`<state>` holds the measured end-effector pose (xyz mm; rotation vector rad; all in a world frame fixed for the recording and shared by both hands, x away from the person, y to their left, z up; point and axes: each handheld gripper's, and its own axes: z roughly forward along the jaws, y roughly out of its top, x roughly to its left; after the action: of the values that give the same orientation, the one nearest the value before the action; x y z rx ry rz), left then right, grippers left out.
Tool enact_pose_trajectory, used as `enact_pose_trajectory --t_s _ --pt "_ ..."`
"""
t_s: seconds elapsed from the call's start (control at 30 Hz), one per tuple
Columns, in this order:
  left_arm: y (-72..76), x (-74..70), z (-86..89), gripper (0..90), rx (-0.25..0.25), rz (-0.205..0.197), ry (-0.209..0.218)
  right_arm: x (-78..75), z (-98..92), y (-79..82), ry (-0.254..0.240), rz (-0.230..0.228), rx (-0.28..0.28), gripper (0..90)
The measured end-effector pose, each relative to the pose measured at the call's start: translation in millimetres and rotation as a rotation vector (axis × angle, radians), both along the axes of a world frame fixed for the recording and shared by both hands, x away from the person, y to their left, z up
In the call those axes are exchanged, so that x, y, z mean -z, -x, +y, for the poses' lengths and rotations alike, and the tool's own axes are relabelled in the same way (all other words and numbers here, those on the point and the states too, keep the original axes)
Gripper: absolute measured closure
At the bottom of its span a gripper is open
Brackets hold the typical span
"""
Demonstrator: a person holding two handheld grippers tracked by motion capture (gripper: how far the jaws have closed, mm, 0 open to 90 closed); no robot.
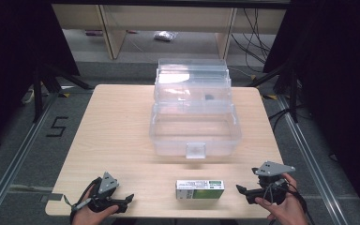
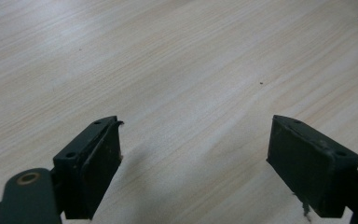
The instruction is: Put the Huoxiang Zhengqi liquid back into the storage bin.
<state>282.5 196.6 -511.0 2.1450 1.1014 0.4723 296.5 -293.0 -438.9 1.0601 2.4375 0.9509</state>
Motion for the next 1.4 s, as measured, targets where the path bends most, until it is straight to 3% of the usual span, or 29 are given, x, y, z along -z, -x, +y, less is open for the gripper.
enact_pose_trajectory --t_s 0.23,0.37,0.4,0.47,0.53,0.73,0.77,0.8,0.83,0.87,1.1,1.17,1.23,1.4 --pt "-0.2 -0.5 1.1 16.6 0.013 0.009 0.014 -6.0 10.9 8.0 0.021 0.022 -0.026 16.8" --pt "0.5 -1.0 0.4 16.6 0.016 0.013 0.024 -8.3 13.6 8.3 0.039 -0.003 -0.076 16.8" --pt "0.2 -0.5 0.3 16.6 0.008 0.010 0.016 -8.8 15.3 10.0 0.036 0.020 -0.065 16.8" --pt "-0.3 -0.5 0.9 16.6 0.017 0.006 -0.015 -9.3 16.5 10.9 0.041 0.017 -0.074 16.8" --pt "-0.2 -0.5 0.7 16.6 0.010 0.009 0.017 -9.9 18.4 12.0 0.040 0.026 -0.084 16.9" --pt "0.0 -0.4 0.3 16.6 0.009 0.008 0.019 -13.3 23.5 14.2 0.052 0.014 -0.111 17.1" --pt "-0.1 -0.1 0.0 16.6 0.006 0.007 0.015 -12.9 27.1 15.6 0.043 0.010 -0.110 17.1" --pt "-0.2 -0.1 0.5 16.6 0.012 0.001 -0.019 -12.9 27.1 15.6 0.043 0.010 -0.110 17.1" --pt "-0.2 -0.1 0.5 16.6 0.013 0.004 -0.015 -14.8 30.4 16.0 0.054 0.004 -0.136 17.1" --pt "-0.2 0.1 -0.4 16.6 0.002 0.006 0.016 -14.8 30.4 16.0 0.054 0.004 -0.136 17.1" --pt "0.1 -0.3 0.0 16.6 0.011 0.011 0.027 -19.3 51.8 15.6 0.109 -0.013 -0.215 18.2" --pt "0.2 -0.8 0.5 16.7 0.011 0.008 0.002 -23.2 58.7 14.2 0.135 -0.007 -0.242 18.4" --pt "0.7 -0.4 -0.3 16.7 0.008 0.009 0.038 -24.3 64.3 12.7 0.141 -0.007 -0.259 18.4" --pt "0.3 -0.4 -0.4 16.6 0.005 0.003 0.012 -23.3 79.1 5.3 0.183 0.003 -0.298 18.5"
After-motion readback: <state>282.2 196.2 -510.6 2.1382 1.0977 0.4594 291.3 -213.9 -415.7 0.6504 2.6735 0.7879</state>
